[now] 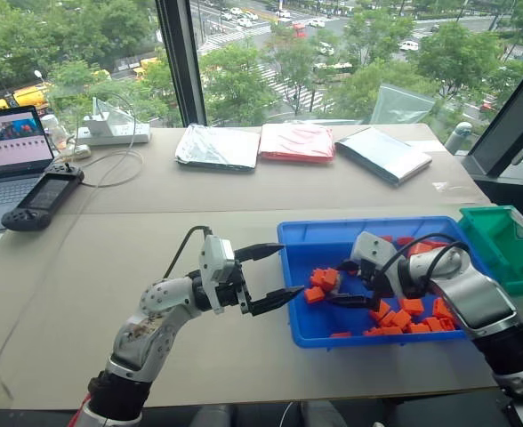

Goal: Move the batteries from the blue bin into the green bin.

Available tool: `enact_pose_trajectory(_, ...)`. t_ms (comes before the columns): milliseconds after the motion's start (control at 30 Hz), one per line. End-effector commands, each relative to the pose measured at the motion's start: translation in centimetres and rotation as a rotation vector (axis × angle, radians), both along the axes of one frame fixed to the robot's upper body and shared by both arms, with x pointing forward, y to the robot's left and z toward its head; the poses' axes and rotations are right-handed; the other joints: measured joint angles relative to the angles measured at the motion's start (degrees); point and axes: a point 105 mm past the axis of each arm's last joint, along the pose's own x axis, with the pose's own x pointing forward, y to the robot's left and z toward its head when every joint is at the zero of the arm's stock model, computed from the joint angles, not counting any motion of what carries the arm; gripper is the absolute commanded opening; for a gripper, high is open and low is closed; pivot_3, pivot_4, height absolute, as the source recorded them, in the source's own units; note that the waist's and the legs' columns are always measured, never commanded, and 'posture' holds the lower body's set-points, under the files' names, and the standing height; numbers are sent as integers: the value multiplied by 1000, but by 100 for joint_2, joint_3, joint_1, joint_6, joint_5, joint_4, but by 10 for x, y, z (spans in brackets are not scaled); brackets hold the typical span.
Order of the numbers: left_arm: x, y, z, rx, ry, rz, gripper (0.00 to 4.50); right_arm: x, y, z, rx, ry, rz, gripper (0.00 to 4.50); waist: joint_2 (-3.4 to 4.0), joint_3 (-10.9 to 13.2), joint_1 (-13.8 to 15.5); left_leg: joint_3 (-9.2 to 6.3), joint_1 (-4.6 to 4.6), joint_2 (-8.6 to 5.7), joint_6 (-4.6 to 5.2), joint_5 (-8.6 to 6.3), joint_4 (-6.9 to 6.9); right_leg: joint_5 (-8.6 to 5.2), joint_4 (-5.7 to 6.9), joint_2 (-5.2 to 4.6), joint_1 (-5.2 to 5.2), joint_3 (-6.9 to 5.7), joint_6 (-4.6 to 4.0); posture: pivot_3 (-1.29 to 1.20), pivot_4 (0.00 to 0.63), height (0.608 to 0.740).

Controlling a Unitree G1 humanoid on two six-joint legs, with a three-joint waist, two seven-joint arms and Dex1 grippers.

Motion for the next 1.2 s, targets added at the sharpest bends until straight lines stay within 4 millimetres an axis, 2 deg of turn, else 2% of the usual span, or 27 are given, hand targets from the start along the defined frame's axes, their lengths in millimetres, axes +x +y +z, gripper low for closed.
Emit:
enact_pose_trajectory(33,-3,0,10,-19,-39,-10,4500,-1,-6,3,1,-19,-42,2516,0,0,0,0,0,0,0,0,0,0,0,0,0,0,0,0,150,740)
enact_pose_trajectory(233,-4,0,9,-19,-37,-10,4500,2,-38,34,69,-107,-219,2516,0,0,23,-1,-4,-3,0,0,2,0,-1,-4,0,0,1,0,150,740)
enact_pose_trajectory(367,-5,0,9,-18,-35,-11,4500,-6,-62,66,106,-203,-327,2516,0,0,24,-1,-7,-1,0,0,-2,0,-1,-3,-4,0,1,0,150,740)
enact_pose_trajectory(433,-5,0,9,-17,-34,-13,4500,0,-76,84,109,-297,-419,2516,0,0,8,-1,-6,-1,0,0,-1,0,-1,-2,-3,0,1,0,150,740)
enact_pose_trajectory(567,-4,-1,8,-17,-30,-23,4500,32,-135,135,54,-657,-787,2516,0,0,-28,11,3,-1,-1,0,1,4,2,1,-1,4,-4,0,150,740)
enact_pose_trajectory(633,-5,-1,8,-17,-29,-25,4500,36,-153,148,71,-734,-909,2516,1,0,-15,14,4,-6,-5,3,1,5,5,4,-1,4,-4,0,150,740)
enact_pose_trajectory(667,-4,-2,8,-17,-29,-25,4500,35,-169,157,51,-803,-1005,2516,1,0,-10,18,2,-8,-6,4,0,4,5,2,-3,4,-4,0,150,740)
enact_pose_trajectory(700,-4,-2,8,-18,-29,-26,4500,29,-200,164,-11,-882,-1193,2516,1,0,-5,21,2,-8,-6,4,-1,4,4,3,-2,4,-4,0,150,740)
enact_pose_trajectory(733,-4,-2,8,-18,-29,-26,4500,22,-222,169,-61,-936,-1325,2516,1,0,6,23,-1,-7,-6,4,-3,4,2,5,-3,3,-4,0,150,740)
enact_pose_trajectory(767,-4,-2,8,-19,-29,-26,4500,14,-241,167,-64,-945,-1464,2516,1,0,30,24,-6,-7,-6,4,-4,4,1,1,-7,3,-4,0,150,740)
enact_pose_trajectory(800,-4,-2,8,-20,-28,-26,4500,7,-251,160,-45,-919,-1570,2516,1,0,61,26,-12,-8,-6,4,-4,4,3,-6,-11,2,-3,0,150,740)
enact_pose_trajectory(867,-4,-2,8,-19,-29,-24,4500,10,-248,144,11,-868,-1608,2516,1,-1,76,36,-23,-12,-6,4,-6,4,-3,-10,-18,1,-3,0,150,740)
enact_pose_trajectory(933,-4,-2,8,-19,-29,-22,4500,15,-244,138,30,-852,-1614,2516,2,-1,18,37,-25,-8,-4,2,-5,5,-6,-7,-19,3,-2,0,150,740)
enact_pose_trajectory(1200,-5,-2,8,-19,-30,-13,4500,20,-242,132,83,-821,-1633,2516,25,-3,-47,51,-6,-10,-2,3,-4,5,3,0,-10,15,-2,0,150,740)
